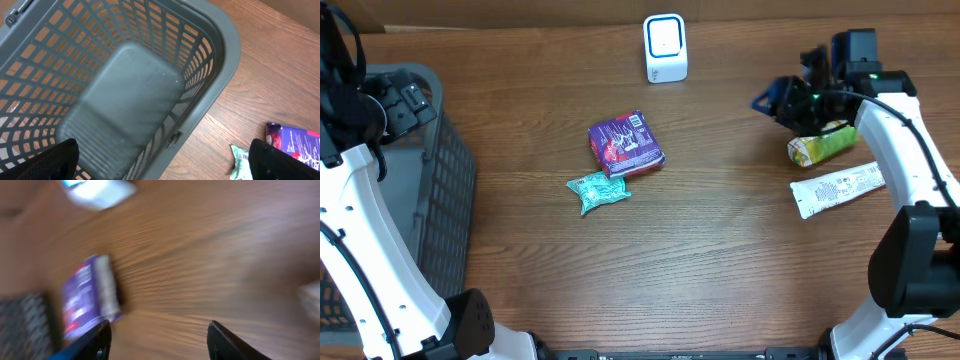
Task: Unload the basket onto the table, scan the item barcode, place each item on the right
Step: 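Move the pack away and set it on the table's right side, then reach the right gripper to the purple pouch and grasp it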
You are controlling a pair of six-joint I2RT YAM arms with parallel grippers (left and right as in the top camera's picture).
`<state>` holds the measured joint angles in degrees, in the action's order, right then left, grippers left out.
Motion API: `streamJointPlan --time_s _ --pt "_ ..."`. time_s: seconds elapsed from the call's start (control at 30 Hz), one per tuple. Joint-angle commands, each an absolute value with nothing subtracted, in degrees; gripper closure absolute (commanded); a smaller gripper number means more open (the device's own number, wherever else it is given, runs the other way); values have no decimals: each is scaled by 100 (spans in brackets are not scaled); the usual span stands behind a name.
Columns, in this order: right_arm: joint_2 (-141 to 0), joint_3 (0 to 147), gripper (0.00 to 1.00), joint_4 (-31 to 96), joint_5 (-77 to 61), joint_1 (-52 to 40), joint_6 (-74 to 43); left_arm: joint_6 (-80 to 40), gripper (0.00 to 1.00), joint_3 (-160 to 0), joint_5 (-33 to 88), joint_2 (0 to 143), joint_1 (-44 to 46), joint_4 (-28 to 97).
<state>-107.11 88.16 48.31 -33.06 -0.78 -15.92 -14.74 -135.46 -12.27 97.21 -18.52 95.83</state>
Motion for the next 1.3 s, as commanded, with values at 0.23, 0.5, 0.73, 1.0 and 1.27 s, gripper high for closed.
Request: streamJointPlan --time_s 0.23,0.5,0.73,1.0,1.27 --pt "-10733 8927 17 4397 -2810 -1129 -2526 -1413 0 -13537 -1260 9760 -1872 9572" --pt "-11343 8921 4 3863 -2908 -1669 -2759 -1413 0 -13537 -1260 9760 -1872 9572" --pt "-12322 8921 0 3197 -4405 -1806 -2504 -1413 0 -13537 -1260 9760 -1872 9572" --pt "-12702 8921 5 2576 -4919 -1984 -2528 -1413 0 -13537 -1260 9760 -1872 9572" --pt "-12833 8921 28 2471 -4635 -2285 -2753 -1411 0 -13537 -1260 9760 -1872 9572"
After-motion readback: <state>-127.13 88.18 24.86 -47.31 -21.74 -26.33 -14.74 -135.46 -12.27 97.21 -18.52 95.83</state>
